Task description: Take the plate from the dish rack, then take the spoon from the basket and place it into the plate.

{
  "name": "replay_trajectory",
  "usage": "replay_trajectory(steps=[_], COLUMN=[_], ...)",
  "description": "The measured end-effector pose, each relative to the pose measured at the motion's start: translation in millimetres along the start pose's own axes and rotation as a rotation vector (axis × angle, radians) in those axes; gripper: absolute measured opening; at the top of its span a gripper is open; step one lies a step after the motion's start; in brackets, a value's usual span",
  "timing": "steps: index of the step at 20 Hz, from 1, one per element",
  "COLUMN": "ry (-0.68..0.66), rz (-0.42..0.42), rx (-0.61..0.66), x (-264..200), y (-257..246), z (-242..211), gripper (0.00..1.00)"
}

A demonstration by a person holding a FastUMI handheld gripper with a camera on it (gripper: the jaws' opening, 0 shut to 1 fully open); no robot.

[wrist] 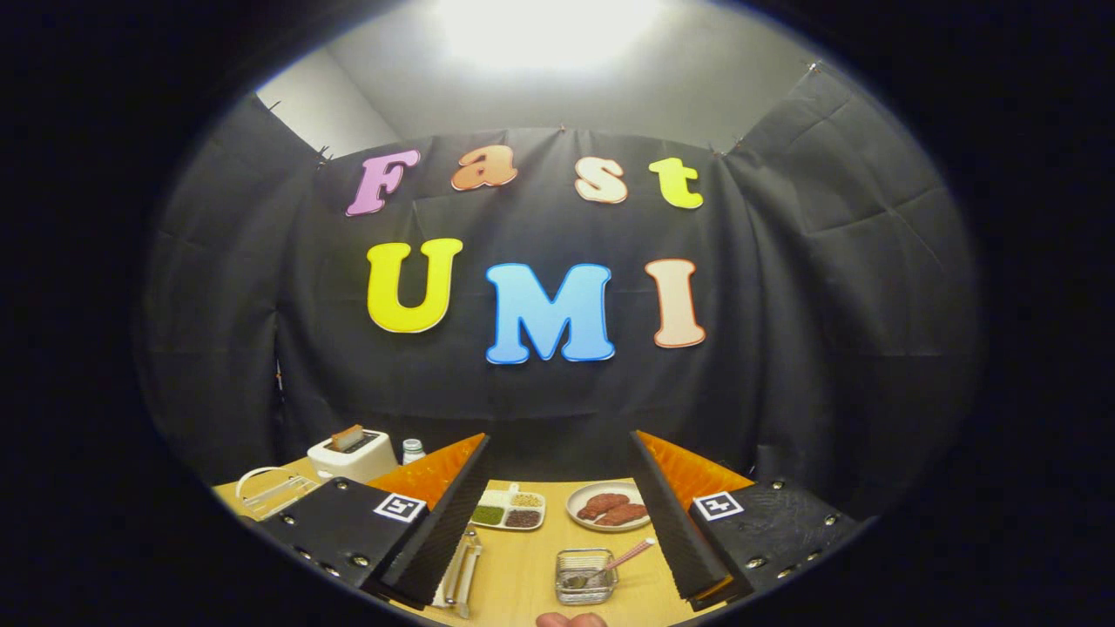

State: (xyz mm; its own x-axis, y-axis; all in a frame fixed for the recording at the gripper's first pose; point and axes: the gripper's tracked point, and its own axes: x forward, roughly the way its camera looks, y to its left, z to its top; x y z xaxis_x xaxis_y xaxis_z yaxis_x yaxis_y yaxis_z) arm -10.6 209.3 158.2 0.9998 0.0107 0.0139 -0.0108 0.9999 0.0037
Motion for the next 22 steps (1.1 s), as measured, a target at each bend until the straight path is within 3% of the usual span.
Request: replay_trajectory(steps=[6,14,18,22], ry=[0.153,0.590,0.725,0.832], rz=[0.102,0.176,0.186,0.122], rx=[0.071,0.098,0.066,0.018], x=[20.9,37.8,45.1,57.9], y=[53.5,99.0,117.8,123.3], z=[-8.6,-86.9,-114.3,-145.3], gripper=[0.96,0.96,0.96,0.97])
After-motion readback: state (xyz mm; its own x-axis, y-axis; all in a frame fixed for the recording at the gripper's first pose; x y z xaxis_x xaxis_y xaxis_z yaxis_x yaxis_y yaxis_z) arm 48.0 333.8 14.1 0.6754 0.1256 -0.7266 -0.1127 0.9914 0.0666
